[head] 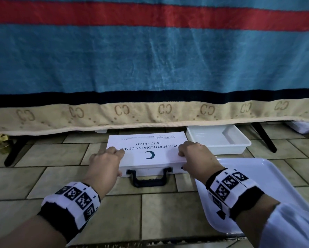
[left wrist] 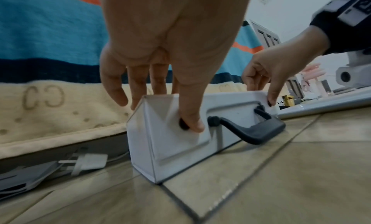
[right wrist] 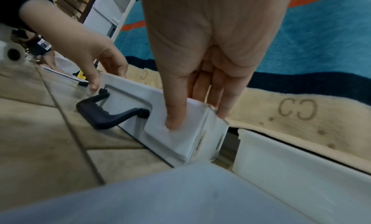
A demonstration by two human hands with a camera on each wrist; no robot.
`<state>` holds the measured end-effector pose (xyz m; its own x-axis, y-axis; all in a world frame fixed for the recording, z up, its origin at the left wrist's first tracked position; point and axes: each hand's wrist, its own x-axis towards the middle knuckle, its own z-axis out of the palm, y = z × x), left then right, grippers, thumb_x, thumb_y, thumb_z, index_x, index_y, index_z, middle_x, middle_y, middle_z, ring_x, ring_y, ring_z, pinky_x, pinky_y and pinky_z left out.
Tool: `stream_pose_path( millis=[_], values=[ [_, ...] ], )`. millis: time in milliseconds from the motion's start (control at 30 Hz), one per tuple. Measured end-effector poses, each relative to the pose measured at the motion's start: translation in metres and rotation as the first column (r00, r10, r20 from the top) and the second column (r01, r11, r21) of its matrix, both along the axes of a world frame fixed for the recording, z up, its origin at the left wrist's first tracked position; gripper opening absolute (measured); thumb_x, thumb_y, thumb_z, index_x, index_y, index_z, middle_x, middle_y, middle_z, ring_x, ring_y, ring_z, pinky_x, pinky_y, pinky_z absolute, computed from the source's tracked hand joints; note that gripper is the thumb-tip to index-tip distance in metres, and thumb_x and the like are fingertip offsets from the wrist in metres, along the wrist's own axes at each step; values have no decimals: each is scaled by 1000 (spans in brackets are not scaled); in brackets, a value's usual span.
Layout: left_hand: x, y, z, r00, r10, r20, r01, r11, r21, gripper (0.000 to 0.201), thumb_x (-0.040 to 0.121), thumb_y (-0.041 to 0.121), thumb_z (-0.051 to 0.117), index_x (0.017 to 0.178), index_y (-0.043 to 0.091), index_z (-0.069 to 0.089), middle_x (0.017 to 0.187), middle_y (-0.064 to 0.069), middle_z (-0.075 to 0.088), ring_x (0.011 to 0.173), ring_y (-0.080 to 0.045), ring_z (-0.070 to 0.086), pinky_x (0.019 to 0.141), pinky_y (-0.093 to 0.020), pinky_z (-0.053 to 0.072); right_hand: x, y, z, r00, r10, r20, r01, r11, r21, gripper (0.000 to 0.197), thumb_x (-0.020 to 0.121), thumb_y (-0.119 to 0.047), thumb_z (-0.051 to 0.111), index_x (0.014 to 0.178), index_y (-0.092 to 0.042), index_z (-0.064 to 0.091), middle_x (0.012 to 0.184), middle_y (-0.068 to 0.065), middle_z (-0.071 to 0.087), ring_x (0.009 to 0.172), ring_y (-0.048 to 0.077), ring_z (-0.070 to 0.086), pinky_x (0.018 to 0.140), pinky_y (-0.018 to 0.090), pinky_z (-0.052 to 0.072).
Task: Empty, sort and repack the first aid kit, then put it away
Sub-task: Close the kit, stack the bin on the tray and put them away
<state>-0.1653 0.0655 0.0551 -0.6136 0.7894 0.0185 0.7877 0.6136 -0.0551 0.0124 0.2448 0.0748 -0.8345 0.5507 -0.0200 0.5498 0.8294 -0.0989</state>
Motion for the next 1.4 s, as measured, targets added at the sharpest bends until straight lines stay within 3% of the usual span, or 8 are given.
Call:
stream_pose_path(
  millis=[333,467,600,833,967,1067,1267,1400],
  values=[
    [11,10,23,994,96,47,-93,993,-67,51,74,34,73,118,26,49,114,2,54,102,-19,57,72,-26,37,57,22,5,992,125,14,-122,981,-149,58,87,-21,61,140,-32,41,145,-11,42,131,11,40,106,23,33],
    [40,31,45,967,133,218,-159,981,108,57,70,48,75,119,29,54,122,2,57,106,-19,56,85,-28,44,122,86,16,993,-91,77,83,991,102,40,93,-20,45,130,-34,51,133,-9,54,122,13,51,97,27,42],
    [108,94,51,964,-126,235,41,942,334,23,84,42,62,104,30,59,119,12,53,106,-11,56,95,-29,39,153,154,8,974,-115,195,87,985,147,34,95,-26,40,120,-41,57,119,-10,60,112,13,56,86,26,45],
    [153,197,15,914,-285,289,275,958,77,34,94,27,49,128,25,52,156,5,19,144,-13,15,111,-32,25,150,228,-31,930,260,259,-296,948,115,27,92,-21,47,108,-37,62,107,-10,67,100,15,61,84,29,38],
    [156,213,-1,921,-278,274,272,960,62,25,92,12,48,114,13,57,129,0,44,117,-17,46,96,-29,42,143,247,-44,897,321,303,-370,921,118,20,79,-17,61,91,-33,65,90,-7,66,89,16,62,84,31,39],
    [152,212,-2,898,-346,272,253,911,325,34,90,2,47,118,14,61,127,5,47,115,-7,46,94,-7,30,145,256,-46,911,359,203,-380,922,72,21,58,-21,70,71,-32,58,67,-18,56,72,3,60,68,16,32],
    [150,215,13,913,-349,213,188,821,538,40,70,-19,63,88,15,73,97,13,61,93,6,48,79,12,28,157,273,-35,905,351,-242,-399,898,-188,40,70,0,61,72,-39,52,80,-16,53,78,-1,53,73,11,42],
    [145,222,18,948,-266,174,121,809,576,35,74,-15,63,76,20,69,88,12,66,80,-3,59,78,-8,41,165,270,-24,901,273,-337,-380,871,-311,57,77,6,52,68,-50,49,89,-11,52,87,3,54,75,6,39]
  ],
)
